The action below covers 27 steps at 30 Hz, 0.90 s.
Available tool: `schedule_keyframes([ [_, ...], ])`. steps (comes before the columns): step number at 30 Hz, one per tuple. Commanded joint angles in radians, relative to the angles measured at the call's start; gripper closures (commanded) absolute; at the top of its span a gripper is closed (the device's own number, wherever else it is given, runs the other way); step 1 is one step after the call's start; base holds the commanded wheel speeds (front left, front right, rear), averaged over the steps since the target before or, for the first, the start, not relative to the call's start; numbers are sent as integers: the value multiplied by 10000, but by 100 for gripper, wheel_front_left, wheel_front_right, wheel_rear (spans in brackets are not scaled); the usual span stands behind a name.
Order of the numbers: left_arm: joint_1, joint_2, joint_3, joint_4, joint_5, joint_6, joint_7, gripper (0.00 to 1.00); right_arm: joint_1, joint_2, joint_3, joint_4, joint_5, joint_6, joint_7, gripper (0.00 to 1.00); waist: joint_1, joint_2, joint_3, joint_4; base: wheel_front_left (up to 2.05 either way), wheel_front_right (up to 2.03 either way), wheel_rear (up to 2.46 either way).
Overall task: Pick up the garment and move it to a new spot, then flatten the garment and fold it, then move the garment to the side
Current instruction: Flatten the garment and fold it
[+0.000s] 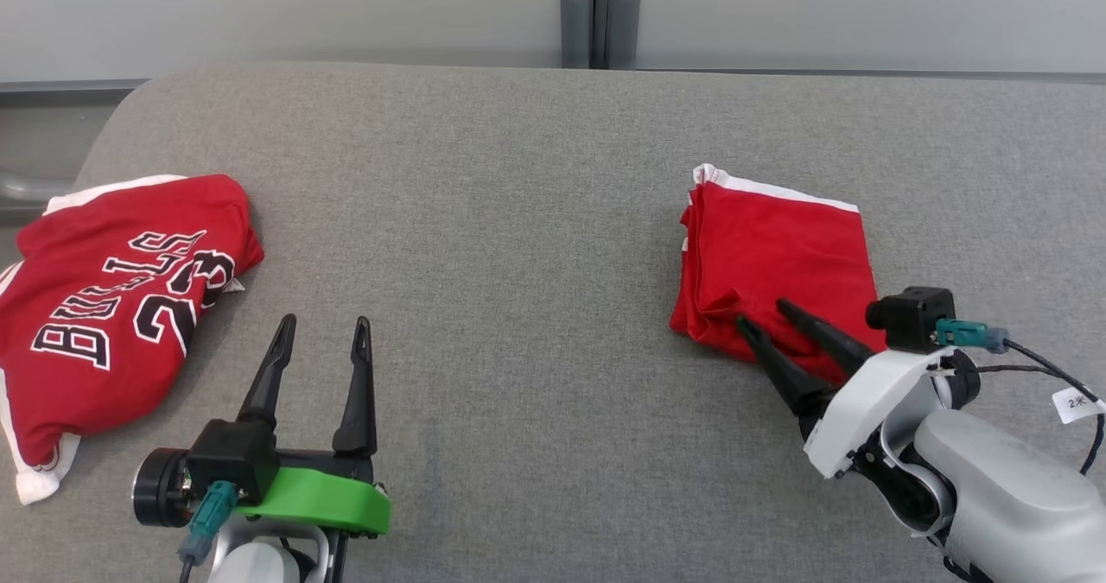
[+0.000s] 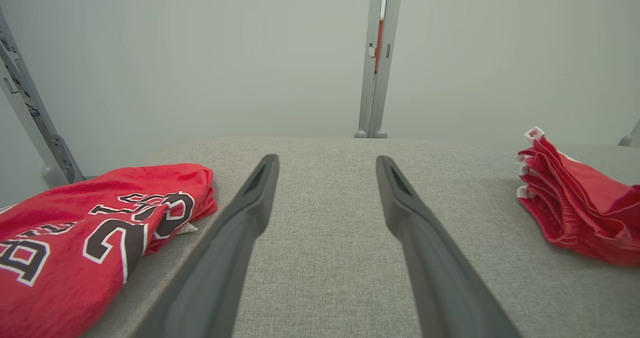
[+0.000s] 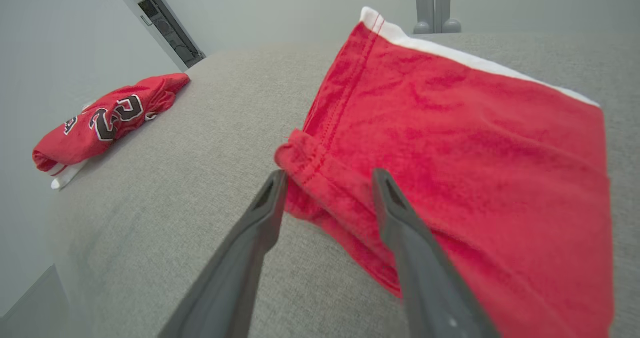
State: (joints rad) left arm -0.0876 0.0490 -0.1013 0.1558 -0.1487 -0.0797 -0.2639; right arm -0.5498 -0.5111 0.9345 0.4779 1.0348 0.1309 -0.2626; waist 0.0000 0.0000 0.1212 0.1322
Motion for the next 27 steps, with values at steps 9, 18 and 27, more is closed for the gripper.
schedule_keyframes([
  [9,96,31,28,-16,-2,-28,-6,0,907,-123,-2490,-511,-950,-5,-26,0,0,0,5,27,0,0,0],
  [18,47,31,80,-62,77,-43,-6,0,1504,150,-4520,646,-1894,-5,-27,100,0,0,63,129,0,0,0],
  [27,-148,31,18,-34,69,-63,-6,0,1641,717,-5302,1610,-2474,-5,-27,100,0,0,210,190,0,0,0],
])
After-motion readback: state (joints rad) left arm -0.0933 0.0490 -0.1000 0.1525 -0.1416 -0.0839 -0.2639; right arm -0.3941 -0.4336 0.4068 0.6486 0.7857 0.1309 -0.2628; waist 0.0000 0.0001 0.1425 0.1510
